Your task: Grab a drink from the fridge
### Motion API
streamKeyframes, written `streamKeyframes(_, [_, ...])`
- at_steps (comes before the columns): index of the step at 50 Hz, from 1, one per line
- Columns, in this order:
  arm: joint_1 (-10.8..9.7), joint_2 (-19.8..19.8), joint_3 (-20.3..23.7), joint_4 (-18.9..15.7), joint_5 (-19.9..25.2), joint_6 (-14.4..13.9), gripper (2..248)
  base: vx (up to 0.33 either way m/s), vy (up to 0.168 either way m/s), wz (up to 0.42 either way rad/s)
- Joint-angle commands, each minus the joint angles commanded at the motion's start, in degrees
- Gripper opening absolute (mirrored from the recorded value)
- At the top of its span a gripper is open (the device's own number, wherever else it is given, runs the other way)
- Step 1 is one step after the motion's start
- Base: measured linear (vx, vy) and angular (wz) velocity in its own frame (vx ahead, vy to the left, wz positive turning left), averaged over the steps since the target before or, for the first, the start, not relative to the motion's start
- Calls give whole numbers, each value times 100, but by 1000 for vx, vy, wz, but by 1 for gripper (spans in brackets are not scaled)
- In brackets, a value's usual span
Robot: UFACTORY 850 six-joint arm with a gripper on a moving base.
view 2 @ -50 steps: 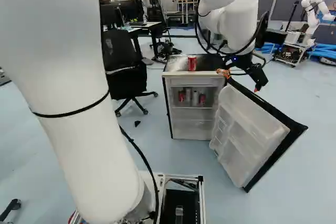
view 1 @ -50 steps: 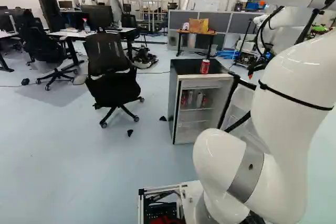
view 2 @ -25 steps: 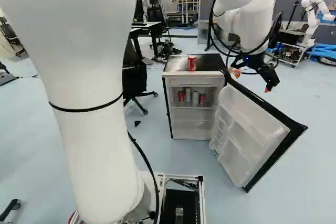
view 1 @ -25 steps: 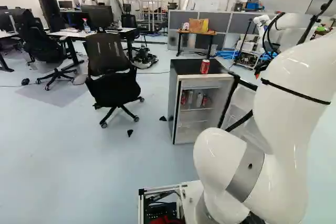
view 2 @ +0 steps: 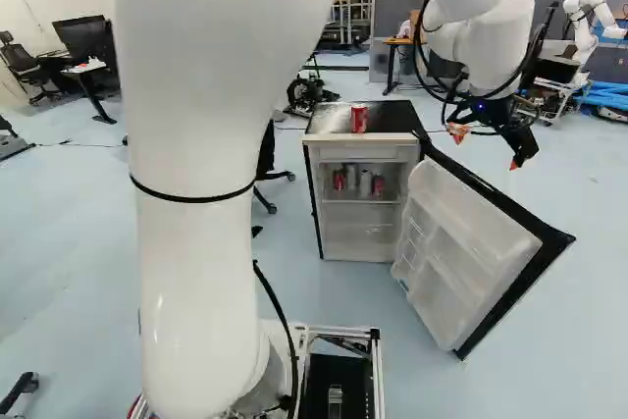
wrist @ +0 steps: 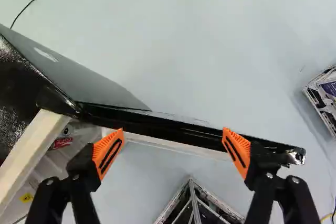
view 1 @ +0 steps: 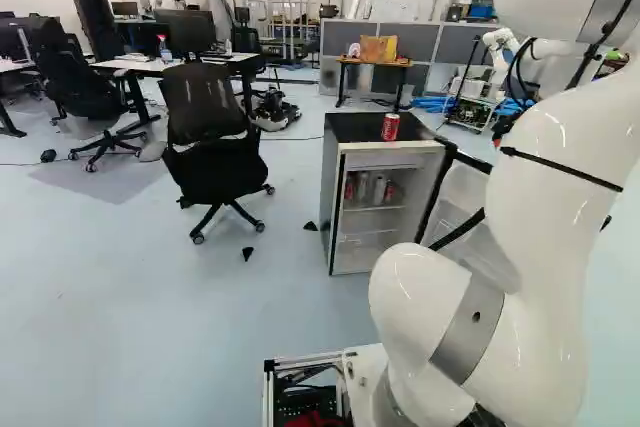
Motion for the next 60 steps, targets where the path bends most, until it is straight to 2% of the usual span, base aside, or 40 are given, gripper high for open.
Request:
streamKeyframes(15, [-41, -452, -547, 0, 0, 0, 247, 0, 0, 0])
streamKeyframes(60, [-191, -2213, -2328, 0, 0, 0, 247, 0, 0, 0])
